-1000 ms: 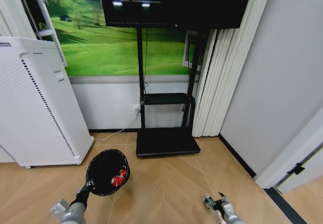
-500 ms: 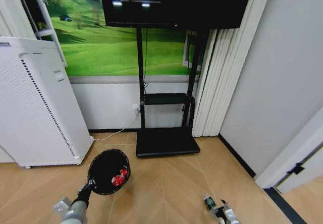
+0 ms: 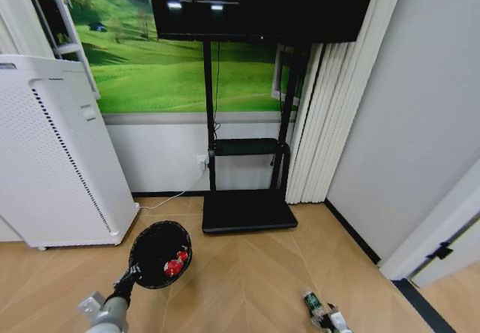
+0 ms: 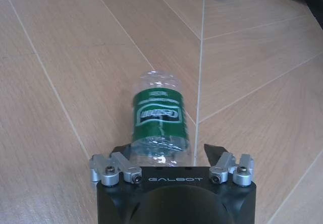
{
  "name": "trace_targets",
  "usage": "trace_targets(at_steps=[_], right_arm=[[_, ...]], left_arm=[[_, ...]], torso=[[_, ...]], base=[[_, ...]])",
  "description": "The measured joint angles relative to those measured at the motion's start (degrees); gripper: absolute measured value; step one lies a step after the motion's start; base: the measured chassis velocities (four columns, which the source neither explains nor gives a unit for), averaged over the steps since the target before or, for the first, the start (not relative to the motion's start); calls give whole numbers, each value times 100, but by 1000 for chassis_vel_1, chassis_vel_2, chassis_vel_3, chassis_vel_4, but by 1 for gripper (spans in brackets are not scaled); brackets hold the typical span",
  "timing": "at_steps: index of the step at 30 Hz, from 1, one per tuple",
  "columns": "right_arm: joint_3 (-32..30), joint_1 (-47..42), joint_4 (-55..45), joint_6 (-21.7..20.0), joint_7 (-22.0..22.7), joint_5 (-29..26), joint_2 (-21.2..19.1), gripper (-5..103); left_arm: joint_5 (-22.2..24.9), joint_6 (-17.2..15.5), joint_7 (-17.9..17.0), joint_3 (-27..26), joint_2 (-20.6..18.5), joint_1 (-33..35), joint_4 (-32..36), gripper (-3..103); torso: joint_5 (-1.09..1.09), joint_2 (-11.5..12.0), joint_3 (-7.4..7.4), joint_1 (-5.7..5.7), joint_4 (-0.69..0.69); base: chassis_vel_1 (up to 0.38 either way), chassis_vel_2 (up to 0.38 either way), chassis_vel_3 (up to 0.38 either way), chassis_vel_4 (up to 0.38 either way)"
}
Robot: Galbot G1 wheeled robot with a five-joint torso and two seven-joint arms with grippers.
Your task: Pick up the trash bin and place the garbage on the floor into it.
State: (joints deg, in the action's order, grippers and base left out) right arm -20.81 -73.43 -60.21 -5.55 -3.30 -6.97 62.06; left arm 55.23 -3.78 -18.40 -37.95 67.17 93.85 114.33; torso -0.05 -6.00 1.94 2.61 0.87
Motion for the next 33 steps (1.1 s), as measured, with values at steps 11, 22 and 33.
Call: trace_targets(at_steps=[11,22,33], right_arm=[[-32,-111,-20,6,-152,116,56,45],[-72,-216,-116,10,-171,112,58,29],[-87,-268,-248,-1,-177,59,53,28]], left_arm=[[21,2,-12,-39,-8,-17,-13,3],[10,2,-15,-16,5,-9,-8,3],[-1,2,-16,5,7,-11,-5,3]], torso=[[2,-1,0,-1,-1],[3,0,0,-1,1],[7,2,2,0,1]], base=[[0,0,0,0],[0,0,0,0],[0,0,0,0]])
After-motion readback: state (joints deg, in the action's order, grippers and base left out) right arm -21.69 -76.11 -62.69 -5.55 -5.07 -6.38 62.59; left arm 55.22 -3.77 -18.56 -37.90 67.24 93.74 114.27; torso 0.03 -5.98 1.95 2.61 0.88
